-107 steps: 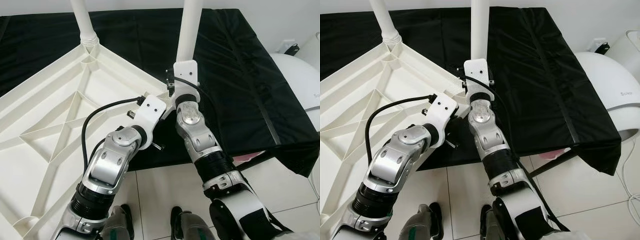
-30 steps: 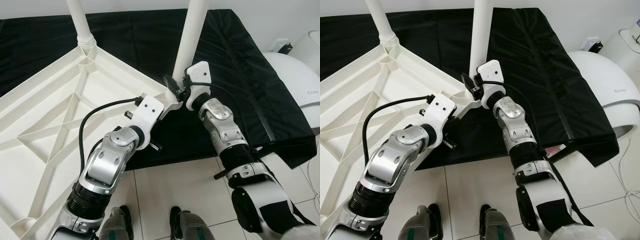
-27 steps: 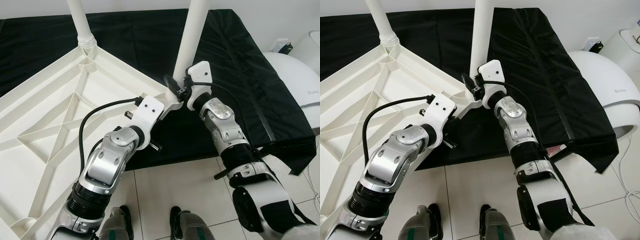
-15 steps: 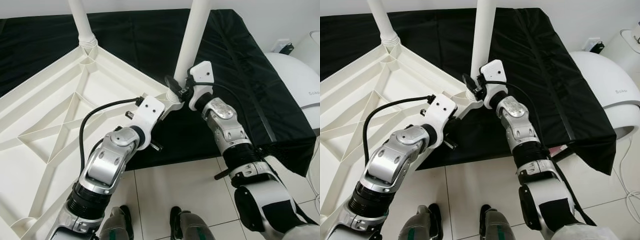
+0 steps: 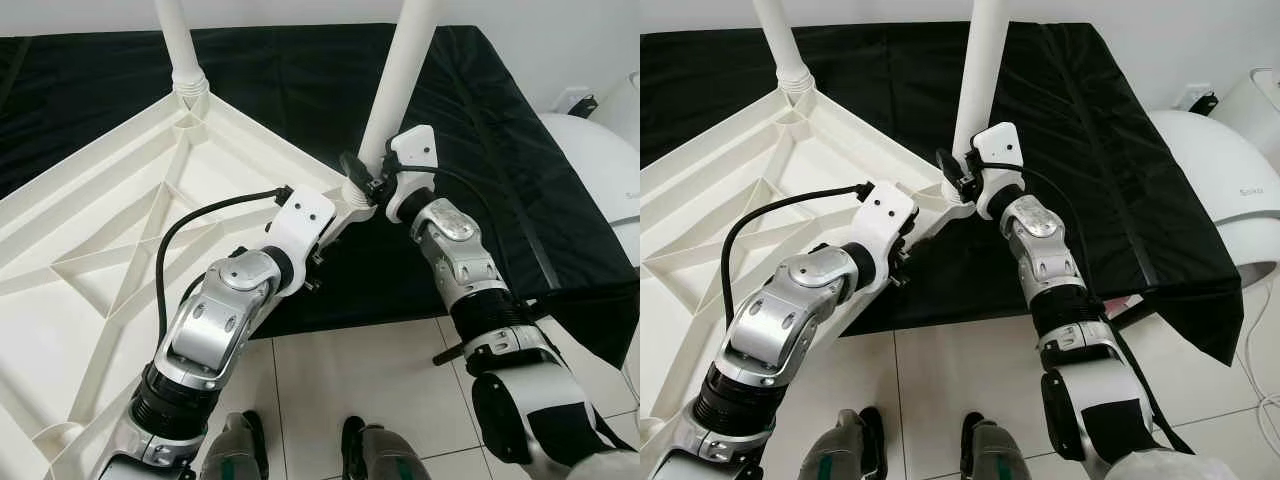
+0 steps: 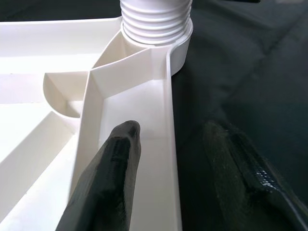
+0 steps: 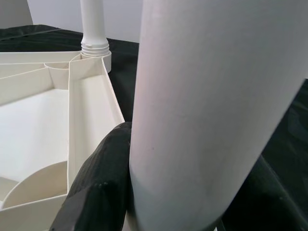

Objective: Building children table

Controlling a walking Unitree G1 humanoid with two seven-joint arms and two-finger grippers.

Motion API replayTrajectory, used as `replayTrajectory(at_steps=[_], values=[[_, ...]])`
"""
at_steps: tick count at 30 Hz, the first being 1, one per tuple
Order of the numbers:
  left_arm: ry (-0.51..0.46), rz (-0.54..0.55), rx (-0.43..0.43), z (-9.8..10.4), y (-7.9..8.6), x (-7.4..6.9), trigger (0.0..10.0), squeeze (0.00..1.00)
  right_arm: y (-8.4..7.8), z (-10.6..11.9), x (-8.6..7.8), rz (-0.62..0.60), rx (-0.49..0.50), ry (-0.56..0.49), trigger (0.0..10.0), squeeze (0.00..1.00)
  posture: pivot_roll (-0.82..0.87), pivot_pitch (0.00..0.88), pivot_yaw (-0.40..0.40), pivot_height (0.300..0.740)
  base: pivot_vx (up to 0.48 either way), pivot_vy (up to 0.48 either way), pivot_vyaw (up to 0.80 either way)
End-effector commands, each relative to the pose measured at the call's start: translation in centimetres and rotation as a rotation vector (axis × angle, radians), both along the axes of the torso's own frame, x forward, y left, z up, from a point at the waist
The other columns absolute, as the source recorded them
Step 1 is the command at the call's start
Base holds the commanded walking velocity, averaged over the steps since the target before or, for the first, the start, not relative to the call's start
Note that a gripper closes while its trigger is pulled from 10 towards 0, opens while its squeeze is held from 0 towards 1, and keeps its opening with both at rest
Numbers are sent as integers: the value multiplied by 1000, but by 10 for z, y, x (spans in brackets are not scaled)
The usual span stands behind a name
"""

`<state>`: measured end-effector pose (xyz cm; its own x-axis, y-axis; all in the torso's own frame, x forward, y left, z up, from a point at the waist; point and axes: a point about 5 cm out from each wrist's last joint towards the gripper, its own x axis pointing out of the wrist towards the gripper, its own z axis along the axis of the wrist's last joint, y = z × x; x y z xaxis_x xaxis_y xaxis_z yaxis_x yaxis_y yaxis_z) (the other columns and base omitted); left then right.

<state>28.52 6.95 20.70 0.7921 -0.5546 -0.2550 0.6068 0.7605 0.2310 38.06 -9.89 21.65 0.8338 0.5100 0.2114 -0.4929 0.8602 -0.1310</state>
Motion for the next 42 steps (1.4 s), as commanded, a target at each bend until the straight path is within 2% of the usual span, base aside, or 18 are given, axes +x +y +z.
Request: replayTrajectory(at_steps=[1, 15, 23, 28, 34, 42], values=[[-12, -25, 4, 1, -5, -3, 10000, 0, -7, -37, -2, -21, -13, 152, 10000, 0, -74, 213, -29, 740, 0, 0, 0], [-20, -16, 1, 3, -2, -2, 10000, 0, -7, -21, -1, -6, 55, 94, 10000, 0, -71, 217, -33, 740, 0, 0, 0], [-25, -9, 4, 4, 0, 0, 10000, 0, -9, 6, 0, 35, 158, 0, 10000, 0, -73, 220, -32, 740, 0, 0, 0], [-27, -9, 5, 4, 0, 1, 10000, 0, -8, 10, 0, 48, 165, -12, 10000, 0, -75, 221, -33, 740, 0, 0, 0], [-31, -4, 6, 5, 1, 3, 10000, 0, -13, 32, 1, 70, 201, -81, 10000, 0, -77, 219, -32, 740, 0, 0, 0], [-33, -4, 5, 5, 1, 4, 10000, 0, -12, 36, 0, 82, 199, -94, 10000, 0, -77, 217, -33, 740, 0, 0, 0]])
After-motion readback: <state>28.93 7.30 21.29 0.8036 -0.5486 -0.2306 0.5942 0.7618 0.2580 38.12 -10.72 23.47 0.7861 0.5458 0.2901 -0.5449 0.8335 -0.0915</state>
